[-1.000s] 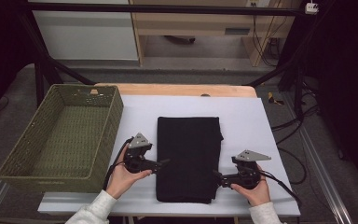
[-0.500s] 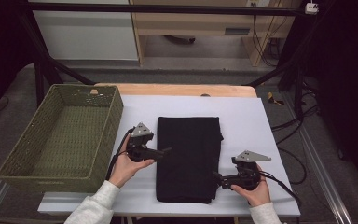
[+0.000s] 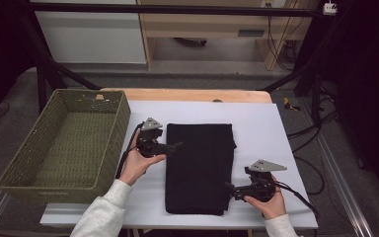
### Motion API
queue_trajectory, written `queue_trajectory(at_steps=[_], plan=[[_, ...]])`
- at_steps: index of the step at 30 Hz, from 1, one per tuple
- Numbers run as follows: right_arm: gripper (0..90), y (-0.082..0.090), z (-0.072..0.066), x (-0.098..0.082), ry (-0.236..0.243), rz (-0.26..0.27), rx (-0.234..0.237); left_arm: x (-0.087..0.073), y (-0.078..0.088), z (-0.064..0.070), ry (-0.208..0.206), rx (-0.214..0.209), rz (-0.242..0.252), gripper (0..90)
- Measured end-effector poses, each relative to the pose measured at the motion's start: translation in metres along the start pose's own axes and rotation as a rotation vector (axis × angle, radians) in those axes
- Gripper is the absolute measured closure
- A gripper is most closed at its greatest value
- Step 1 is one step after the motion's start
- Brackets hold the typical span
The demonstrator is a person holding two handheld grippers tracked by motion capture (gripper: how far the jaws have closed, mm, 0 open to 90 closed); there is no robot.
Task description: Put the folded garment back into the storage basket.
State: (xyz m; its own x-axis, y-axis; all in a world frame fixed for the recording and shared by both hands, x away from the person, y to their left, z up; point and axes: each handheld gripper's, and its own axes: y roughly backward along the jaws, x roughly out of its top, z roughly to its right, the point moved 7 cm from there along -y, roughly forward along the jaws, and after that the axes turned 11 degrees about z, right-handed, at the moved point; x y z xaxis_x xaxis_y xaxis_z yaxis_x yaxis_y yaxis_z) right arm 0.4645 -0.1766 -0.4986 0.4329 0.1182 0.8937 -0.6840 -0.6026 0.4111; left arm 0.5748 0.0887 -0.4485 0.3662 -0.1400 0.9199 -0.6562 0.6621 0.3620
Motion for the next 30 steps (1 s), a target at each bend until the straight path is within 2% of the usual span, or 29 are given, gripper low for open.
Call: queue_trajectory(at_steps=[6,10,19,25,30], plan=[[1.4,0.000,0.000,-0.001,0.002,-0.002,-0.001,0.000,-0.009,-0.014,0.006,0.048,-0.003,4.1],[1.4,0.000,-0.001,-0.001,0.000,-0.006,0.002,0.001,-0.018,-0.025,0.040,0.081,0.009,4.2],[1.4,0.000,-0.004,-0.002,-0.011,-0.002,0.014,-0.003,-0.041,-0.037,-0.003,0.130,-0.040,8.9],[1.4,-0.001,-0.005,-0.003,-0.003,-0.009,0.020,-0.012,-0.052,-0.048,0.002,0.177,-0.048,12.8],[1.4,-0.002,-0.007,-0.004,-0.008,-0.017,0.019,-0.022,-0.061,-0.054,0.046,0.175,-0.077,19.9]])
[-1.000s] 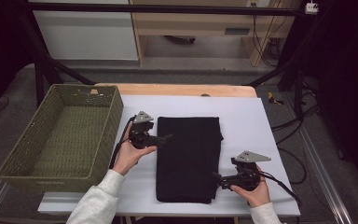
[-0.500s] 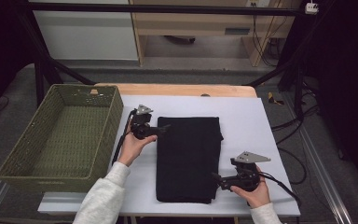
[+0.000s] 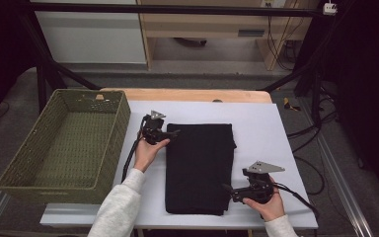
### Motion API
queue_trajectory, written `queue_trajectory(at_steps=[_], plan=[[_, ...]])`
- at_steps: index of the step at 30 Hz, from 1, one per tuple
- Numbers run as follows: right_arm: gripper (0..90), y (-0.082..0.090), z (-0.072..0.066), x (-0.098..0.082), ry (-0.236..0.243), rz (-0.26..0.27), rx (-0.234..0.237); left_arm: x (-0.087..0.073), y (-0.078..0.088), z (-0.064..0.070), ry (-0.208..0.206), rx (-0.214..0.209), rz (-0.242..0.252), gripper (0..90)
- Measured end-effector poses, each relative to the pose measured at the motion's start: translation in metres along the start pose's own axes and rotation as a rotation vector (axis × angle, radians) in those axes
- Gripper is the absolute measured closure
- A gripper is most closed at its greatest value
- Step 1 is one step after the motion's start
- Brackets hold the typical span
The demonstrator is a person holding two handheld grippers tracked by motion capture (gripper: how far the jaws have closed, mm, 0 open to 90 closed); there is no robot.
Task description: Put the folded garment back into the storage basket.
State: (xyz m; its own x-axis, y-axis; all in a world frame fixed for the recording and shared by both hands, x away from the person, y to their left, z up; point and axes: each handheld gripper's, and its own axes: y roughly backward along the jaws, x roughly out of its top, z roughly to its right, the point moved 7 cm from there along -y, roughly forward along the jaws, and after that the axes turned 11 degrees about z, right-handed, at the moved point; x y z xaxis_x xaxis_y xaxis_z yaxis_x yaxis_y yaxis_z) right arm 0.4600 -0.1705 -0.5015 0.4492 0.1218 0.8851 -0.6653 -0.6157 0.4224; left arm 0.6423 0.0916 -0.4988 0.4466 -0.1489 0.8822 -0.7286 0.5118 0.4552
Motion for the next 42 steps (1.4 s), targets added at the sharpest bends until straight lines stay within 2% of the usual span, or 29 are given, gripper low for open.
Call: queue_trajectory(at_steps=[2,7,9,18,21,23,31,34,37,40,42], plan=[[1.4,0.000,-0.001,-0.001,0.001,-0.006,0.001,-0.004,-0.004,-0.002,0.003,0.014,-0.015,23.7],[1.4,-0.002,-0.003,-0.001,0.003,-0.011,0.001,-0.009,-0.014,-0.006,0.015,0.035,-0.017,31.2],[1.4,-0.002,-0.004,-0.002,0.006,-0.013,0.002,-0.011,-0.017,-0.006,0.031,0.031,-0.018,34.4],[1.8,-0.004,-0.008,-0.004,-0.004,-0.033,-0.008,-0.017,-0.024,-0.007,0.053,0.024,-0.027,42.3],[2.6,-0.006,-0.012,-0.006,-0.022,-0.047,-0.012,-0.017,-0.024,-0.007,0.066,0.014,-0.030,49.2],[2.8,-0.008,-0.014,-0.008,-0.017,-0.055,-0.011,-0.017,-0.023,-0.006,0.070,0.010,-0.032,53.6],[4.2,-0.013,-0.016,-0.014,-0.045,-0.094,-0.026,-0.017,-0.023,0.001,0.051,0.010,-0.042,70.3],[5.6,-0.014,-0.017,-0.016,-0.044,-0.106,-0.038,-0.017,-0.023,0.003,0.026,0.018,-0.039,72.0],[6.4,-0.016,-0.017,-0.018,-0.036,-0.127,-0.051,-0.018,-0.023,0.002,0.045,0.011,-0.041,72.6],[7.8,-0.017,-0.019,-0.019,-0.056,-0.136,-0.051,-0.018,-0.023,0.002,0.051,0.010,-0.038,72.9],[9.1,-0.019,-0.020,-0.020,-0.056,-0.144,-0.050,-0.017,-0.024,0.004,0.013,0.027,-0.036,73.6]])
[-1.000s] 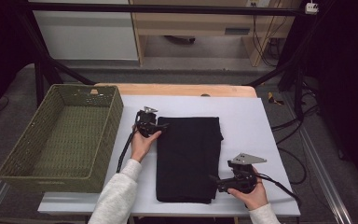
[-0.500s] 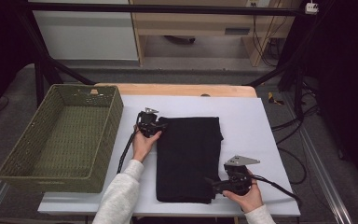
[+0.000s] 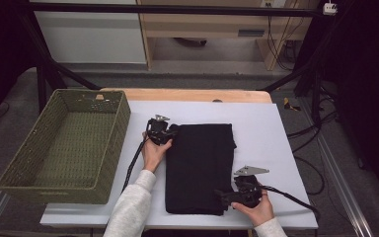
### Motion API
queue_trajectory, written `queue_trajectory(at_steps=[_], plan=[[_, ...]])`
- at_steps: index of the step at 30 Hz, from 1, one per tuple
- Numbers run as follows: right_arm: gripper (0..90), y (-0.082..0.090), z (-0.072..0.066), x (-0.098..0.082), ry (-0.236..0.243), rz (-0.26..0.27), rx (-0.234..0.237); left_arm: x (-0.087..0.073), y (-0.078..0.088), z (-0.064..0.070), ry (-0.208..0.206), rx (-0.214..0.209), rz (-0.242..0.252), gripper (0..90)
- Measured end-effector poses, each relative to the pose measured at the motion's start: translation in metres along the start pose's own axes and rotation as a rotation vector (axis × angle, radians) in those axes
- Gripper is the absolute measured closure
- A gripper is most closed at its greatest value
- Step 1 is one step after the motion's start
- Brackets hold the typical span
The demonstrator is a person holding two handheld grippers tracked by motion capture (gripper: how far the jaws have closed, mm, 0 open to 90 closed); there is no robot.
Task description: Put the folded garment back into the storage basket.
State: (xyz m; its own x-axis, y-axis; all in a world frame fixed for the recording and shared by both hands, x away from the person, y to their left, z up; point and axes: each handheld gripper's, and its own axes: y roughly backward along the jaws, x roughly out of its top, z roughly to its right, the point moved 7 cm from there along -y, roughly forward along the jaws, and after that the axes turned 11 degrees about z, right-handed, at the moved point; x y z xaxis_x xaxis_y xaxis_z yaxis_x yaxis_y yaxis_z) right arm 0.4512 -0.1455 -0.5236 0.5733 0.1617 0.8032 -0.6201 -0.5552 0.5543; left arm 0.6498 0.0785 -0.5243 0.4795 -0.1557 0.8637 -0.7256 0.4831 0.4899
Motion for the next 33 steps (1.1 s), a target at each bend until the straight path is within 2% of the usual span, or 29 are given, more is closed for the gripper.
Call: queue_trajectory(at_steps=[2,6,10,12,15,18,24,27,28,29,33], plan=[[10.6,-0.002,0.000,-0.002,0.001,-0.013,-0.007,0.000,-0.001,0.001,-0.033,0.006,0.009,74.2],[16.2,-0.004,-0.003,-0.003,-0.007,-0.022,-0.010,-0.001,0.000,0.000,-0.008,0.000,0.014,74.0],[26.3,-0.004,-0.008,-0.004,-0.007,-0.018,-0.014,0.000,0.000,0.002,-0.020,0.014,0.012,74.4],[30.7,-0.004,-0.011,-0.004,-0.017,-0.014,-0.009,0.000,0.000,0.002,-0.010,0.011,0.012,75.1],[33.7,-0.004,-0.012,-0.004,-0.027,-0.026,-0.028,0.000,0.000,0.001,0.012,0.009,0.010,76.3],[38.4,-0.004,-0.011,-0.004,-0.045,-0.029,-0.045,0.000,0.000,0.001,0.014,0.012,0.005,77.1],[48.9,-0.004,-0.010,-0.003,-0.083,-0.037,-0.066,0.002,0.000,0.000,0.044,0.004,-0.006,77.9],[59.7,-0.004,-0.011,-0.002,-0.098,-0.038,-0.046,0.004,0.002,0.001,0.044,0.005,-0.008,78.0],[63.0,-0.004,-0.012,-0.003,-0.121,-0.038,-0.034,0.005,0.002,0.001,0.039,0.006,-0.006,78.1],[64.0,-0.004,-0.012,-0.003,-0.141,-0.037,-0.028,0.006,0.003,0.002,0.038,0.004,-0.002,78.2],[67.9,-0.004,-0.011,-0.003,-0.163,-0.037,-0.017,0.010,0.007,0.001,0.052,-0.012,0.013,78.5]])
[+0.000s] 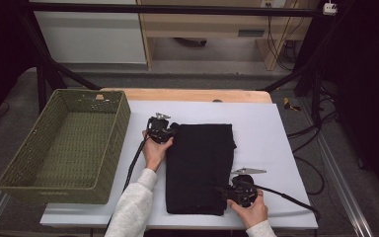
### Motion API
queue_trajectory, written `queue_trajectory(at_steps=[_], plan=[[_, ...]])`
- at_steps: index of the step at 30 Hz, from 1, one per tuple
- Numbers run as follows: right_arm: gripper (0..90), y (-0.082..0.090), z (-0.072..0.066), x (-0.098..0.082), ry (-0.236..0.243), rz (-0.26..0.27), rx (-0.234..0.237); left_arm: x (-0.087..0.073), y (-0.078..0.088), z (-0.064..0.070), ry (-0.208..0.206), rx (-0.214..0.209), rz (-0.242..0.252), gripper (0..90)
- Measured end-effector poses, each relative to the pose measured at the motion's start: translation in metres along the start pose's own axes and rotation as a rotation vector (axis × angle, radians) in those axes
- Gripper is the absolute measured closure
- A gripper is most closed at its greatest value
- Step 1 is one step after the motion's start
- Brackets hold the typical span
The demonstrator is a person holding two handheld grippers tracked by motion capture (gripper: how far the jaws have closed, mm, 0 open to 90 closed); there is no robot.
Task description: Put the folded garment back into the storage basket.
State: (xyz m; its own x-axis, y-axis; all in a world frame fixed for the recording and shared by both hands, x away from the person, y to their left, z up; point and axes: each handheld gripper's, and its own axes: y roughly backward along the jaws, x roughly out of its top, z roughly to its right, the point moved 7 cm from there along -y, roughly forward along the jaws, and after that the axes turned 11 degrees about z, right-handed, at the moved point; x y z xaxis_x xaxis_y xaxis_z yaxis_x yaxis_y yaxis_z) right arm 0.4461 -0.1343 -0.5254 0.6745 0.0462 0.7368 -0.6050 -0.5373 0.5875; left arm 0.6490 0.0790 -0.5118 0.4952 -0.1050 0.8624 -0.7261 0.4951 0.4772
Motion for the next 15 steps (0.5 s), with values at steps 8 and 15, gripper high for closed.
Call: queue_trajectory(at_steps=[8,15], plan=[[71.0,0.002,0.001,0.003,-0.006,-0.004,0.025,0.011,0.010,0.002,0.021,-0.039,0.025,78.9],[71.0,0.003,0.001,0.003,0.002,0.002,0.033,0.024,0.019,0.010,-0.023,-0.057,0.041,79.2]])
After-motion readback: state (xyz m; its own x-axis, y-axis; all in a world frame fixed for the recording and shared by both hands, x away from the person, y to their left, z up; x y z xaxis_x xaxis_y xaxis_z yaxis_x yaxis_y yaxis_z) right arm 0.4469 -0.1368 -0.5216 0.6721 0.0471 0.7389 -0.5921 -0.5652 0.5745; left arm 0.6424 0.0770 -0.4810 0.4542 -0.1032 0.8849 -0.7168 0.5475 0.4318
